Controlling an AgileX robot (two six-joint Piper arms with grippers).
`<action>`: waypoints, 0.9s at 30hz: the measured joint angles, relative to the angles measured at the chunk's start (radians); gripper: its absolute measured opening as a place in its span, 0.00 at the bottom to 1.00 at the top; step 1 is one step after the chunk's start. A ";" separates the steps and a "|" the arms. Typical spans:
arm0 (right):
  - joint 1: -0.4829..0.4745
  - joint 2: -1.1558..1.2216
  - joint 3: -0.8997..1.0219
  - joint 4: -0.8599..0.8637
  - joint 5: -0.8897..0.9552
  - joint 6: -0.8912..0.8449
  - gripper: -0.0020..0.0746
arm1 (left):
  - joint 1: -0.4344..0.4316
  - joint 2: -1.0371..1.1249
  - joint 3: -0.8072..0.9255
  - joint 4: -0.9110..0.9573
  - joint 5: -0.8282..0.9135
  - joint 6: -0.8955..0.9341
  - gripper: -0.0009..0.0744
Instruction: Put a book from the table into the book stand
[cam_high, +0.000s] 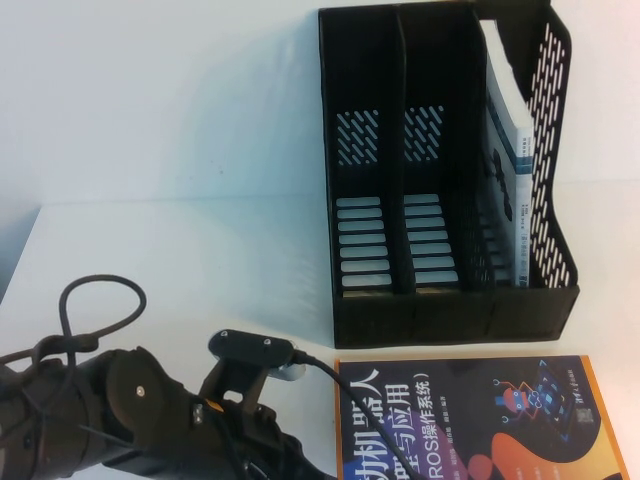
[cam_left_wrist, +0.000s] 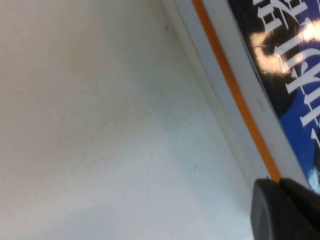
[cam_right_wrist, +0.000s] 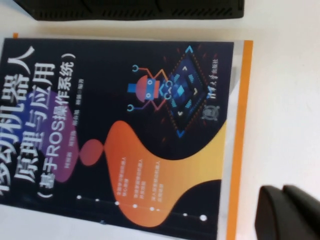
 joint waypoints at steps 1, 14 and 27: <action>0.000 0.000 0.000 0.012 0.000 -0.015 0.03 | 0.000 0.000 0.000 0.000 -0.004 0.000 0.01; 0.000 -0.307 0.000 -0.031 0.021 -0.181 0.03 | 0.000 -0.371 0.000 0.027 -0.125 0.002 0.01; 0.000 -0.641 0.009 -0.303 0.141 0.032 0.03 | 0.001 -0.684 0.104 0.228 -0.177 0.027 0.01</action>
